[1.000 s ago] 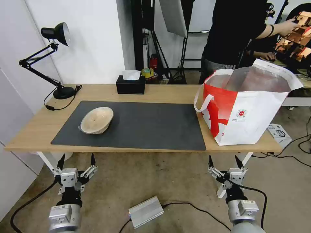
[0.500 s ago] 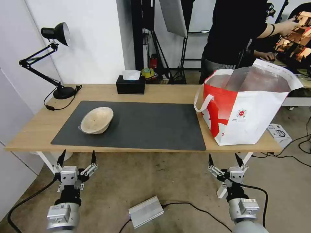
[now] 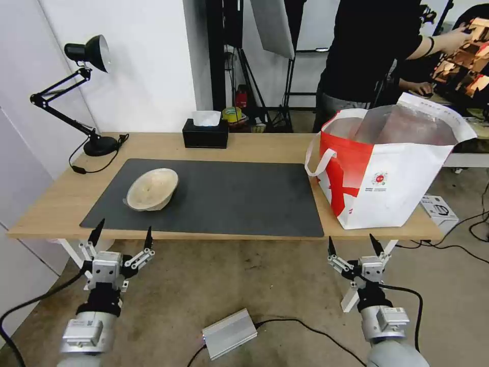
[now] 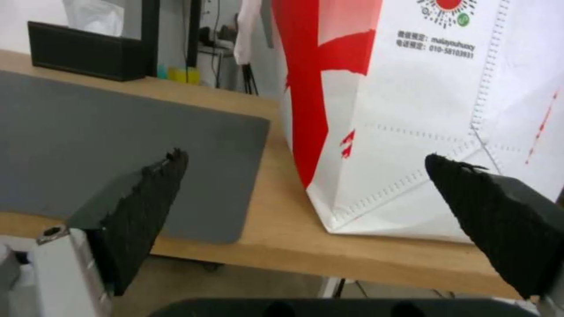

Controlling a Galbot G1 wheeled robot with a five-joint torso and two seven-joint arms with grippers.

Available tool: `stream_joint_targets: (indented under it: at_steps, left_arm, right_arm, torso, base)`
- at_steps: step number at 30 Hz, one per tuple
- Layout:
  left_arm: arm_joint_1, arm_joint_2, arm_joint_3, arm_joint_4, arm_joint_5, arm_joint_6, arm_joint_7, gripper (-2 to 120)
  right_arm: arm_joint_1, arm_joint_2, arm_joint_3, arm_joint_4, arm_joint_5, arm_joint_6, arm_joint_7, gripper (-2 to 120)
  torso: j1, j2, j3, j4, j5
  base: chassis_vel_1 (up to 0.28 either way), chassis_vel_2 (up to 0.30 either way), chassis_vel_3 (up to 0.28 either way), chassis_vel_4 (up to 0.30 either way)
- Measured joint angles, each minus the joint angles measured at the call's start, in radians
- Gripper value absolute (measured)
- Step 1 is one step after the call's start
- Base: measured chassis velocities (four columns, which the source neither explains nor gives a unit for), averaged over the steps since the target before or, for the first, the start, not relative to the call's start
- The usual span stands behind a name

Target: Pick up the trash from the table and place it into the takeout bag.

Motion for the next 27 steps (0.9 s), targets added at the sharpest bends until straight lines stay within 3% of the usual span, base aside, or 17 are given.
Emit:
stream_joint_targets:
  at_steps: [15,27]
  left_arm:
    - [-0.167,0.262,0.025,0.161,-0.068,-0.035,0.014,100]
    - [-0.244,0.372,0.039,0.221,-0.114,-0.033,0.011,100]
  right_arm:
    - [-0.007,-0.001,-0.002,0.006,0.003,-0.019,-0.001,100]
    - [-0.037,0.008,-0.001,0.0,0.002,-0.017,-0.002,100]
  torso:
    - [0.0,0.0,0.0,0.0,0.0001]
    - [0.0,0.0,0.0,-0.0001,0.0001]
  base:
    - [0.0,0.0,0.0,0.0]
    - [0.0,0.0,0.0,0.0]
